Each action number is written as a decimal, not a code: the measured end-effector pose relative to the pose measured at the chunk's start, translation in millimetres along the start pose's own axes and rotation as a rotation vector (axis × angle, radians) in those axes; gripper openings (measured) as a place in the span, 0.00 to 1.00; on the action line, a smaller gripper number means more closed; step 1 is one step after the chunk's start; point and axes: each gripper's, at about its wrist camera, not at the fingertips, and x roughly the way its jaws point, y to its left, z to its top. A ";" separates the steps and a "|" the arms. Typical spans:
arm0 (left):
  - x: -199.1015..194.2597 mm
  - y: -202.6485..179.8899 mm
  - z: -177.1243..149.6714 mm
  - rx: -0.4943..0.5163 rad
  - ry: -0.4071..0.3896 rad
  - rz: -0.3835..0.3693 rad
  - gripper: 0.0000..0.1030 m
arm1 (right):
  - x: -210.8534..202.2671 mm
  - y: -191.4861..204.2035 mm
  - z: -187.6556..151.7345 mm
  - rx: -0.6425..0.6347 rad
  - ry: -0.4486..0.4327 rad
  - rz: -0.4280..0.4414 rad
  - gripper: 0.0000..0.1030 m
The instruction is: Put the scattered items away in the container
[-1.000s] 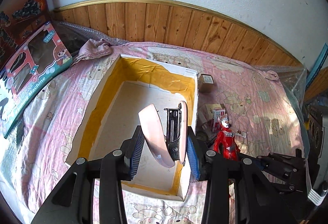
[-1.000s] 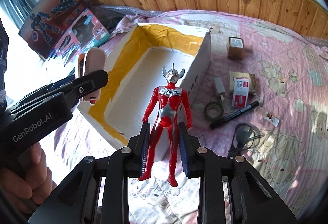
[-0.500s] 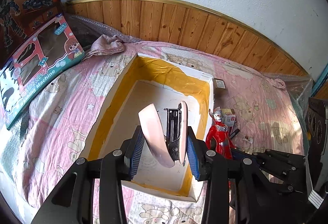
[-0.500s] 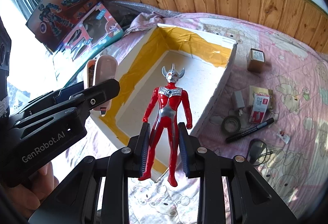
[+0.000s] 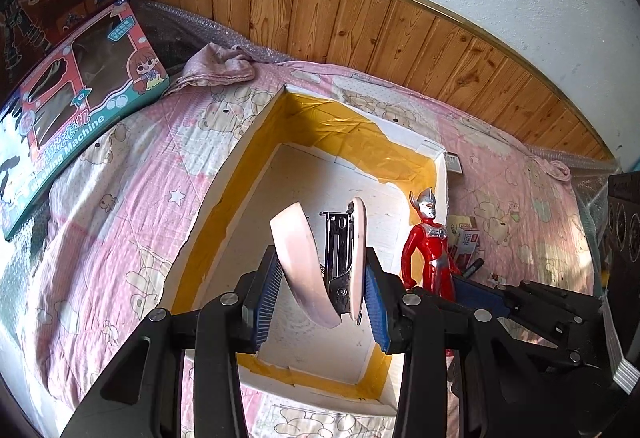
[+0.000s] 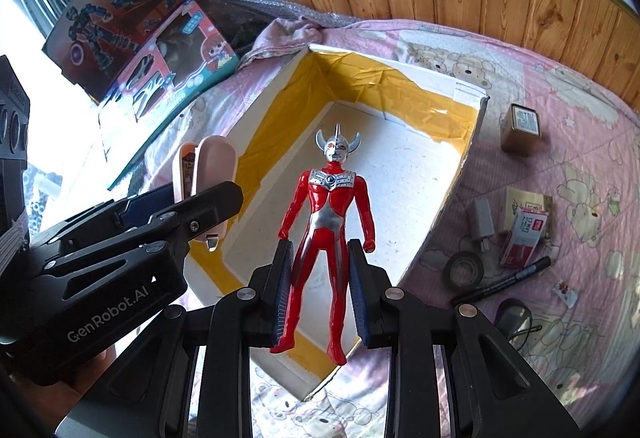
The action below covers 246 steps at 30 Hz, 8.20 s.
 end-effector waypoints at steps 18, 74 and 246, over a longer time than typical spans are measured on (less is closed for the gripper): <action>59.0 20.3 37.0 -0.058 0.089 -0.019 0.40 | 46.4 -35.5 38.2 0.091 0.034 0.012 0.27; 196.0 17.2 100.7 0.030 0.262 -0.014 0.40 | 147.9 -49.6 93.3 0.047 0.185 -0.077 0.28; 117.4 -209.9 -81.9 0.371 0.318 -0.245 0.13 | -37.6 -232.5 -197.8 0.696 -0.031 -0.098 0.39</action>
